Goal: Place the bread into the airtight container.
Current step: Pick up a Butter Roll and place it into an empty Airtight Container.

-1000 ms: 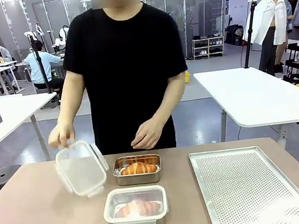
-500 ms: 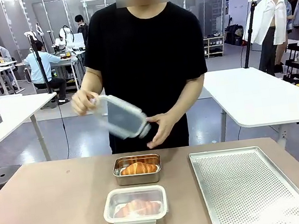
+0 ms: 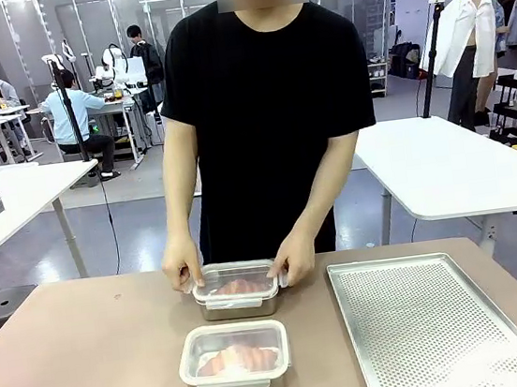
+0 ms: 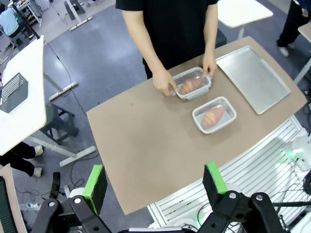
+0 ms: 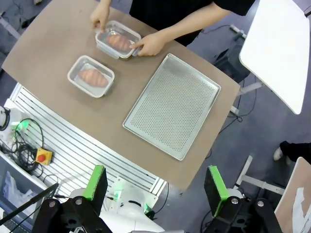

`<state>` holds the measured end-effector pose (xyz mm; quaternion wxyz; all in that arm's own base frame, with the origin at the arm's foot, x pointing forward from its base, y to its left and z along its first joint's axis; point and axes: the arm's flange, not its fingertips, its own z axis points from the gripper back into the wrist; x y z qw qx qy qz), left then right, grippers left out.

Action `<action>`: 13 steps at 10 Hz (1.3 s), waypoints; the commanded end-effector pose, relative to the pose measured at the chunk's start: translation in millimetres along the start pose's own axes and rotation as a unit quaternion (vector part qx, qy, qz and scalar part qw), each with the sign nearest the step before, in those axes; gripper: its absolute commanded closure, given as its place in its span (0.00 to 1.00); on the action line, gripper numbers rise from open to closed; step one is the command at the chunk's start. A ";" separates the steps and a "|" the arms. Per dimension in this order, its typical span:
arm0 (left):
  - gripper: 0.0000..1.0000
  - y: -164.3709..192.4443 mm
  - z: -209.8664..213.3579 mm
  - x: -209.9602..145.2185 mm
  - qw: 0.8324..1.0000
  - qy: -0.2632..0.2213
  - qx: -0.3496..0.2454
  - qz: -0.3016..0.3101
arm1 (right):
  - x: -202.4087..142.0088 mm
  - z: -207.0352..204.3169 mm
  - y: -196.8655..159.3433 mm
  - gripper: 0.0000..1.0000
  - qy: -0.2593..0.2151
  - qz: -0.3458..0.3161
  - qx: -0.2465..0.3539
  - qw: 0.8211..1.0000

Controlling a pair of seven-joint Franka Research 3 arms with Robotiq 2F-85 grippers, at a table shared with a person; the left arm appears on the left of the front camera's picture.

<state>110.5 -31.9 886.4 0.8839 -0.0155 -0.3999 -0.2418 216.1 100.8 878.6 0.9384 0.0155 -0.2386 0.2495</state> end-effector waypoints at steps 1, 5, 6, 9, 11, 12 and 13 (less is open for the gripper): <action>0.00 -4.7 9.7 -2.9 1.000 -0.007 0.002 -0.002 | -2.2 0.0 -3.2 0.00 -0.007 0.009 0.003 1.000; 0.00 -4.7 9.7 -2.9 1.000 -0.007 0.002 -0.002 | -2.2 0.0 -3.2 0.00 -0.007 0.009 0.003 1.000; 0.00 -4.7 9.7 -2.9 1.000 -0.007 0.002 -0.002 | -2.2 0.0 -3.2 0.00 -0.007 0.009 0.003 1.000; 0.00 -4.7 9.7 -2.9 1.000 -0.007 0.002 -0.002 | -2.2 0.0 -3.2 0.00 -0.007 0.009 0.003 1.000; 0.00 -4.7 9.7 -2.9 1.000 -0.007 0.002 -0.002 | -2.2 0.0 -3.2 0.00 -0.007 0.009 0.003 1.000; 0.00 -4.7 9.7 -2.9 1.000 -0.007 0.002 -0.002 | -2.2 0.0 -3.2 0.00 -0.007 0.009 0.003 1.000; 0.00 -4.7 9.7 -2.9 1.000 -0.007 0.002 -0.002 | -2.2 0.0 -3.2 0.00 -0.007 0.009 0.003 1.000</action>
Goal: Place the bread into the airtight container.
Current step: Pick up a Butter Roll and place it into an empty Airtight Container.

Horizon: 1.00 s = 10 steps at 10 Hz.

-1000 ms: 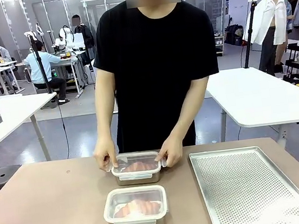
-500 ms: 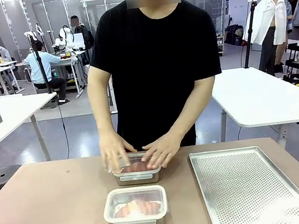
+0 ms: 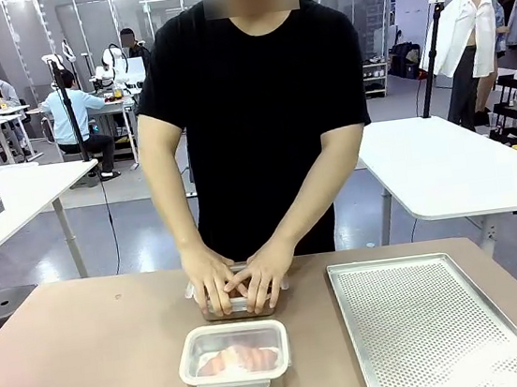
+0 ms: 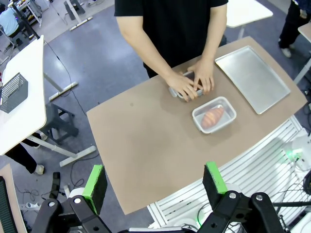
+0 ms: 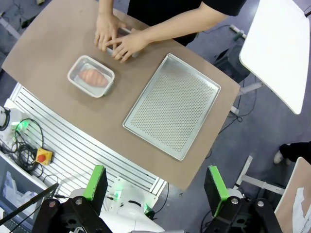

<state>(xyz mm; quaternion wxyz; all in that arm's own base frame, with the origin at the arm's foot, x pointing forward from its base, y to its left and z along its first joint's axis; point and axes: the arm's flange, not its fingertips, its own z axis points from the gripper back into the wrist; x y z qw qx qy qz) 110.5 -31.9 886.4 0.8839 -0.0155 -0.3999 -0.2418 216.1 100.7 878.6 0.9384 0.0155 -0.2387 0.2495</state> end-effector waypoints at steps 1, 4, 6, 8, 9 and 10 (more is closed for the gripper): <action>0.00 -4.7 9.7 -2.9 1.000 -0.007 0.002 -0.002 | -2.1 0.0 -3.1 0.00 -0.007 0.009 0.003 1.000; 0.00 -4.7 9.7 -2.9 1.000 -0.007 0.002 -0.002 | -2.1 0.0 -3.1 0.00 -0.007 0.009 0.003 1.000; 0.00 -4.7 9.7 -2.9 1.000 -0.007 0.002 -0.002 | -2.1 0.0 -3.1 0.00 -0.007 0.009 0.003 1.000; 0.00 -4.7 9.7 -2.9 1.000 -0.007 0.002 -0.002 | -2.1 0.0 -3.1 0.00 -0.007 0.009 0.003 1.000; 0.00 -4.7 9.7 -2.9 1.000 -0.007 0.002 -0.002 | -2.1 0.0 -3.1 0.00 -0.007 0.009 0.003 1.000; 0.00 -4.7 9.7 -2.9 1.000 -0.007 0.002 -0.002 | -2.1 0.0 -3.1 0.00 -0.007 0.009 0.003 1.000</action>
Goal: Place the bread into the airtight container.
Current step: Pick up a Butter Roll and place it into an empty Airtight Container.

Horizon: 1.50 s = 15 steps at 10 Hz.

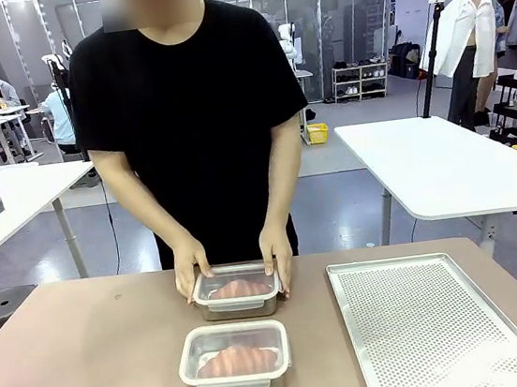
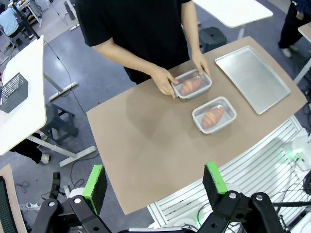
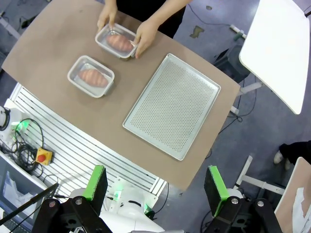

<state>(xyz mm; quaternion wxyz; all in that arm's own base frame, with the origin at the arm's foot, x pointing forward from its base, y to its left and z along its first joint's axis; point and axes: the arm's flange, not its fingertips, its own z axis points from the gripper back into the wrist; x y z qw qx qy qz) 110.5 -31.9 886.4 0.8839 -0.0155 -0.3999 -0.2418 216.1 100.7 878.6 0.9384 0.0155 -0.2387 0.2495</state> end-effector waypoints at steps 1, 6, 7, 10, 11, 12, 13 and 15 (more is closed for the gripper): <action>0.00 -4.7 9.7 -2.9 1.000 -0.007 0.002 -0.002 | -2.1 0.0 -3.1 0.00 -0.007 0.009 0.003 1.000; 0.00 -4.7 9.7 -2.9 1.000 -0.007 0.002 -0.002 | -2.1 0.0 -3.1 0.00 -0.007 0.009 0.003 1.000; 0.00 -4.7 9.7 -2.9 1.000 -0.007 0.002 -0.002 | -2.1 0.0 -3.1 0.00 -0.007 0.009 0.003 1.000; 0.00 -4.7 9.7 -2.9 1.000 -0.007 0.002 -0.002 | -2.1 0.0 -3.1 0.00 -0.007 0.009 0.003 1.000; 0.00 -4.7 9.7 -2.9 1.000 -0.007 0.002 -0.002 | -2.1 0.0 -3.1 0.00 -0.007 0.009 0.003 1.000; 0.00 -4.7 9.7 -2.9 1.000 -0.007 0.002 -0.002 | -2.1 0.0 -3.1 0.00 -0.007 0.009 0.003 1.000; 0.00 -4.7 9.7 -2.9 1.000 -0.007 0.002 -0.002 | -2.1 0.0 -3.1 0.00 -0.007 0.009 0.003 1.000; 0.00 -4.7 9.7 -2.9 1.000 -0.007 0.002 -0.002 | -2.1 0.0 -3.1 0.00 -0.007 0.009 0.003 1.000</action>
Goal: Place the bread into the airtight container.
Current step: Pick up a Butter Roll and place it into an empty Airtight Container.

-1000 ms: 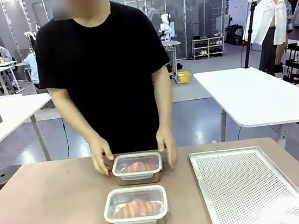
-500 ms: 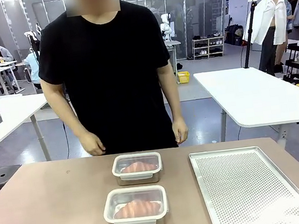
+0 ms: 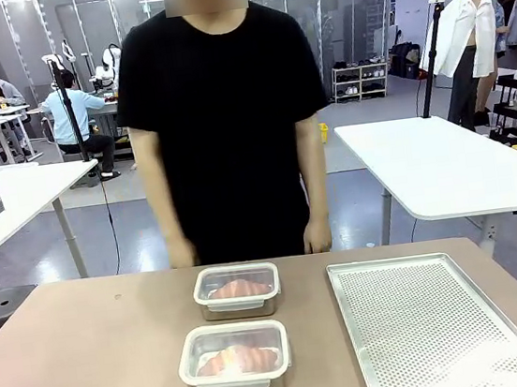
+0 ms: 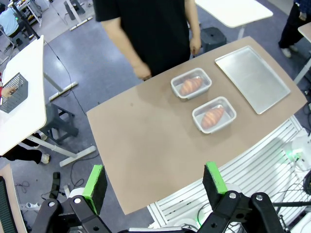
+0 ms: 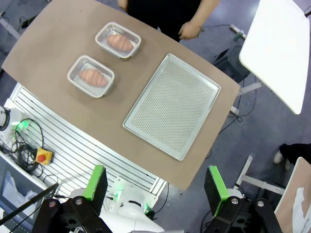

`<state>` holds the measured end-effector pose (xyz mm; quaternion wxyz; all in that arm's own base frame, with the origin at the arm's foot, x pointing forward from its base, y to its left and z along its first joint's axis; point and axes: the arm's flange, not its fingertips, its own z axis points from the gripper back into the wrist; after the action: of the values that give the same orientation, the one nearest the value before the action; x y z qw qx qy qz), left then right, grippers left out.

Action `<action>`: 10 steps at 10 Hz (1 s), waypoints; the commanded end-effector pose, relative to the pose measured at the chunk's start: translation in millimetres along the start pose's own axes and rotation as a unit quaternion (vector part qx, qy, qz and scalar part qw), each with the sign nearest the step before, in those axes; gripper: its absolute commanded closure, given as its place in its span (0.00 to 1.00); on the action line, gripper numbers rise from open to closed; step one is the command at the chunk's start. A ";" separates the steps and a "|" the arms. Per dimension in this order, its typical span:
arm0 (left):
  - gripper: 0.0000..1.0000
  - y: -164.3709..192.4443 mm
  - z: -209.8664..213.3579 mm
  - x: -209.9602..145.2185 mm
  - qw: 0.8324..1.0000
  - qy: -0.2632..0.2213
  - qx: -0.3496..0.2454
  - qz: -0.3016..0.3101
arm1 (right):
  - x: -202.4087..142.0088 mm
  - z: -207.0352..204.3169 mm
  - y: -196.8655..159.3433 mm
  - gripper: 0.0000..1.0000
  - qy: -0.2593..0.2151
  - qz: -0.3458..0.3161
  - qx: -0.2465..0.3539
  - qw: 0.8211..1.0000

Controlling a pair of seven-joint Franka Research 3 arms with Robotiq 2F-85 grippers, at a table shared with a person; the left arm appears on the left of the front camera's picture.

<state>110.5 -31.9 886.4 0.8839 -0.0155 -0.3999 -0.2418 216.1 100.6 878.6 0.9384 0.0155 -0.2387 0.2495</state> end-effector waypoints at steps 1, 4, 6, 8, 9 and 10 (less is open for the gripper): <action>0.00 -4.7 9.7 -2.9 1.000 -0.007 0.002 -0.002 | -2.1 0.0 -3.0 0.00 -0.007 0.009 0.003 1.000; 0.00 -4.7 9.7 -2.9 1.000 -0.007 0.002 -0.002 | -2.1 0.0 -3.0 0.00 -0.007 0.009 0.003 1.000; 0.00 -4.7 9.7 -2.9 1.000 -0.007 0.002 -0.002 | -2.1 0.0 -3.0 0.00 -0.007 0.009 0.003 1.000; 0.00 -4.7 9.7 -2.9 1.000 -0.007 0.002 -0.002 | -2.1 0.0 -3.0 0.00 -0.007 0.009 0.003 1.000; 0.00 -4.7 9.7 -2.9 1.000 -0.007 0.002 -0.002 | -2.1 0.0 -3.0 0.00 -0.007 0.009 0.003 1.000; 0.00 -4.7 9.7 -2.9 1.000 -0.007 0.002 -0.002 | -2.1 0.0 -3.0 0.00 -0.007 0.009 0.003 1.000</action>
<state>110.5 -31.9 886.4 0.8839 -0.0155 -0.3999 -0.2418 216.1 100.6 878.6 0.9384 0.0155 -0.2387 0.2495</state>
